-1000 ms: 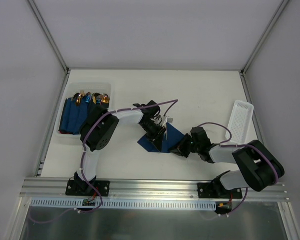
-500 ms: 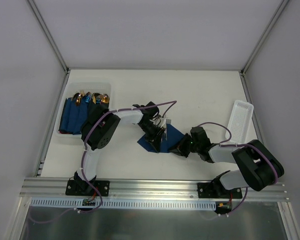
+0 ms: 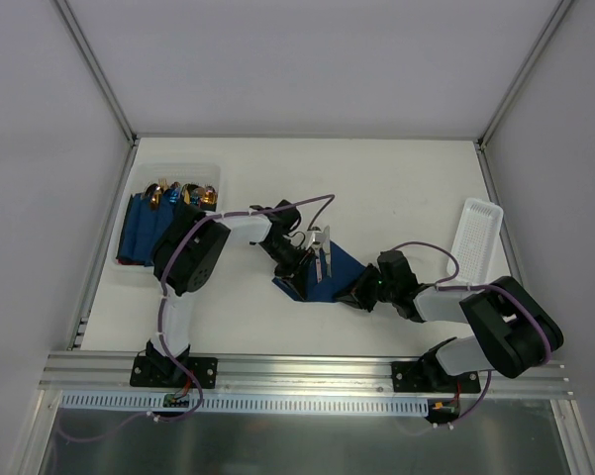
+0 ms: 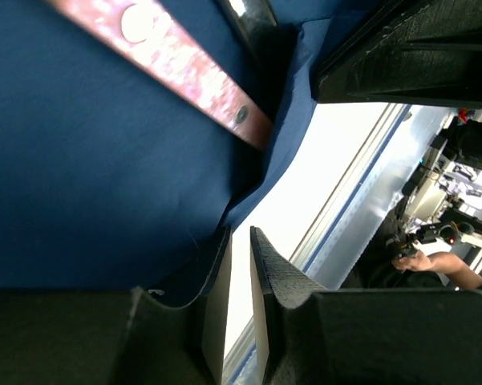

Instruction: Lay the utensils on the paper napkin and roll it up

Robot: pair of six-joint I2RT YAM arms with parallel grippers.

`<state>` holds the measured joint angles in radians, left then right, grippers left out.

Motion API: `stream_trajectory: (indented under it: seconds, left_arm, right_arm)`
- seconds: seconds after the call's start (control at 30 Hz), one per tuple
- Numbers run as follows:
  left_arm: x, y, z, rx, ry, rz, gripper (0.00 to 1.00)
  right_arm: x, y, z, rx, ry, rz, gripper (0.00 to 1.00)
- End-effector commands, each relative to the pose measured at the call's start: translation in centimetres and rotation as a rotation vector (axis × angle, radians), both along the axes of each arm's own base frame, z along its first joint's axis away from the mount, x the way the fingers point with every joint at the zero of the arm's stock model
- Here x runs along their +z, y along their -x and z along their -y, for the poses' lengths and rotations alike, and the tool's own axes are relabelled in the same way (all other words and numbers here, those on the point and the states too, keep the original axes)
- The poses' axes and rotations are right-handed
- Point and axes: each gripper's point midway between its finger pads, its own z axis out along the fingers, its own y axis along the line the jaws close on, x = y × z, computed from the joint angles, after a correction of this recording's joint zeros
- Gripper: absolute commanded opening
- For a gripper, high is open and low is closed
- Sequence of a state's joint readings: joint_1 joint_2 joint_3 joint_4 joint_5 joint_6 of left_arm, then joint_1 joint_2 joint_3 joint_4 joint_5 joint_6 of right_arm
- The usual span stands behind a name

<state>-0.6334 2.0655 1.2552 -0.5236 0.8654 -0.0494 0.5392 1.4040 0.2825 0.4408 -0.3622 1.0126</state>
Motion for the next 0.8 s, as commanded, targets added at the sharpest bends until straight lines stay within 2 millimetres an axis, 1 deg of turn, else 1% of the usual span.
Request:
stream_trajectory:
  seconds: [0.0,0.07,0.13,0.23,0.4,0.5,0.63,0.77]
  left_arm:
    - [2.3,-0.9,-0.6,0.001,0.037,0.072,0.16]
    - [3.9,-0.8,0.1,-0.011,0.086,0.090,0.17]
    - [4.9,-0.5,0.5,-0.021,0.107,0.102,0.17]
    - [5.6,-0.3,0.9,-0.026,0.119,0.110,0.17]
    - [5.0,0.1,1.2,-0.022,0.103,0.075,0.16]
    - [4.5,-0.1,1.3,-0.016,0.096,0.059,0.16]
    - [3.4,0.2,1.8,-0.033,0.086,0.045,0.16]
    - [3.4,0.4,2.5,-0.045,0.093,0.049,0.16]
  right_arm:
    - [-2.1,0.7,1.6,-0.019,0.096,-0.038,0.05]
    - [-2.1,0.6,1.5,-0.018,0.094,-0.037,0.05]
    - [-2.0,0.5,1.4,-0.015,0.091,-0.035,0.04]
    - [-1.9,0.4,1.3,-0.016,0.089,-0.031,0.04]
    - [-1.7,0.2,1.2,-0.011,0.090,-0.030,0.04]
    - [-1.6,0.2,1.2,-0.011,0.094,-0.026,0.04]
    - [-1.4,0.1,1.2,-0.006,0.095,-0.020,0.05]
    - [-1.3,0.1,1.2,0.001,0.095,-0.015,0.04]
